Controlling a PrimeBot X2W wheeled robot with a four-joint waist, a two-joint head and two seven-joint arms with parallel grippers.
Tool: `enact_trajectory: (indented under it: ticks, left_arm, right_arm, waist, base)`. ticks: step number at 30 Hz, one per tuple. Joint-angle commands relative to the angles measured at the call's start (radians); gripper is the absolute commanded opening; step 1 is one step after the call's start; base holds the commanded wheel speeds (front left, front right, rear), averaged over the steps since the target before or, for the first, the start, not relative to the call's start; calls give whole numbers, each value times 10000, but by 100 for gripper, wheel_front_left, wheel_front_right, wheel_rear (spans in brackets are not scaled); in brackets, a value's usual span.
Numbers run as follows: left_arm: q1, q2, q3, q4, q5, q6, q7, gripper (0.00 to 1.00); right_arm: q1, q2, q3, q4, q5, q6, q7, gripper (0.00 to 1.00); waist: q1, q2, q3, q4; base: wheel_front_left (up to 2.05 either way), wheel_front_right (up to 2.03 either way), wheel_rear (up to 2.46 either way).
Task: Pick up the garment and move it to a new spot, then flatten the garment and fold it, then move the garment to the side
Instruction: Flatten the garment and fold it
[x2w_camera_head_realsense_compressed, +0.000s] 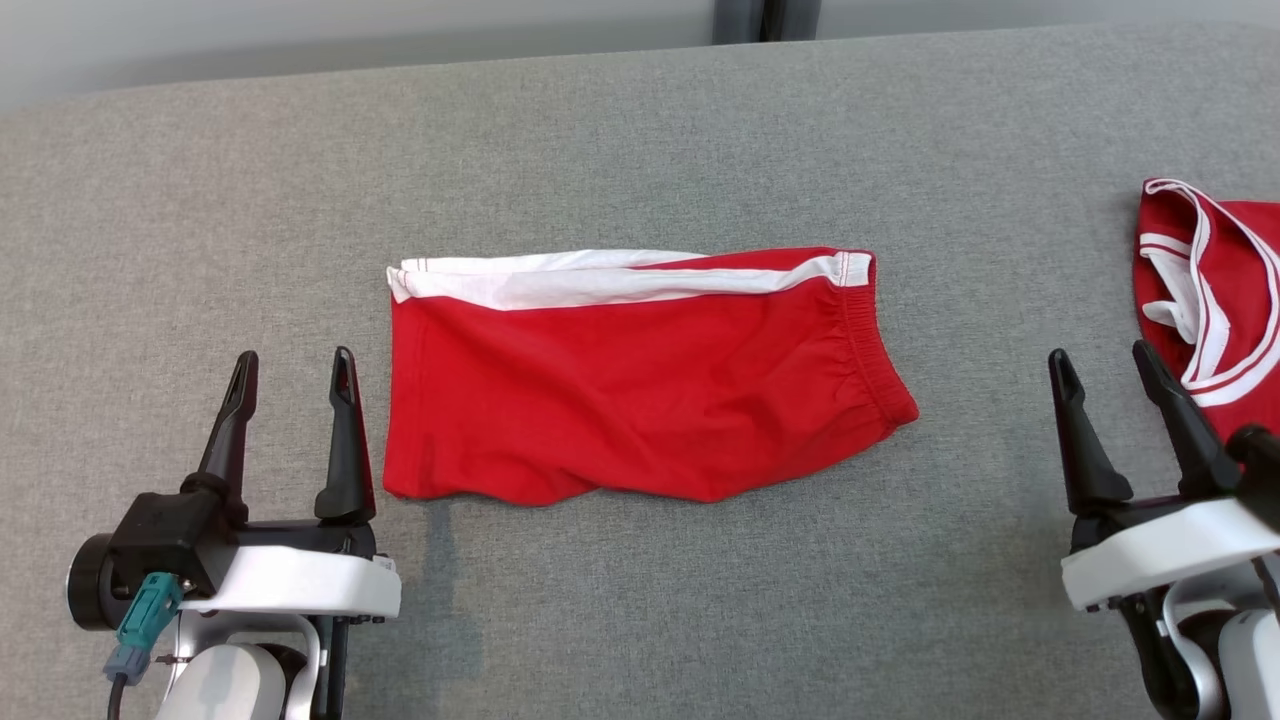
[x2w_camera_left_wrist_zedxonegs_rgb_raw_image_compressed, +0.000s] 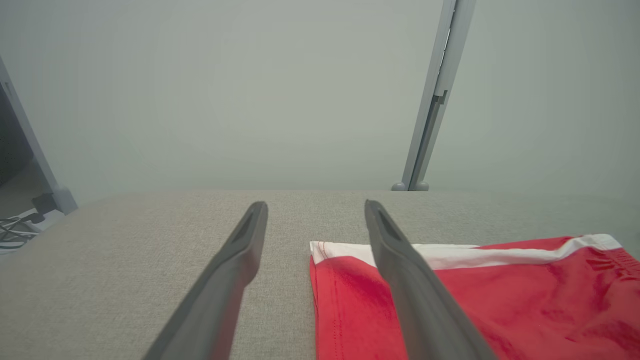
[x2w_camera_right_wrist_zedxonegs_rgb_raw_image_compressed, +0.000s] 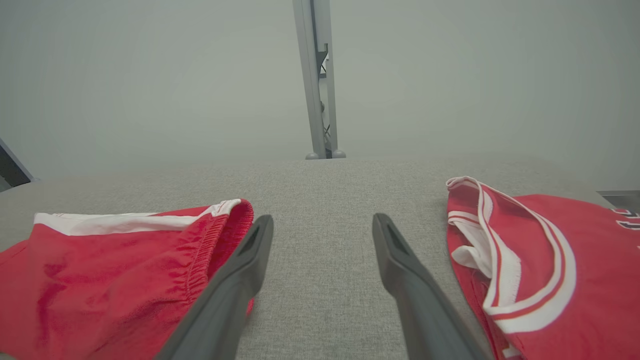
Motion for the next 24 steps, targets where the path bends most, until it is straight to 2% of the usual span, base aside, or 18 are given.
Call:
enact_trajectory:
  ticks: [1, 5, 10, 17, 24]
  left_arm:
    - [77, 70, 21, -87, 75, 51, 3, 100]
    - [-27, 111, -17, -229, 109, 125, 85, 100]
    - [-285, 59, -176, -299, 162, 90, 164, 100]
    - [-615, -178, -468, -60, 92, -82, 99, 100]
    - [-879, -309, -616, 278, 27, -221, -50, 100]
  right_arm:
    - [-201, -124, -31, 67, 85, -4, 50, 100]
    - [-739, -479, 171, 372, 296, -4, 352, 100]
    - [-1676, -1012, 1213, 1184, 908, -4, 1171, 100]
    - [-2802, -1596, 2985, 2521, 2503, -4, 2317, 100]
    - [-3485, -2059, 3826, 3318, 3763, -4, 3108, 100]
  waist:
    - [0, 0, 29, 21]
    - [0, 0, 152, 80]
    - [0, 0, 393, 285]
    - [0, 0, 769, 674]
    - [0, 0, 1007, 848]
  base:
    - [0, 0, 0]
    - [0, 0, 0]
    - [0, 0, 0]
    - [0, 0, 0]
    - [0, 0, 0]
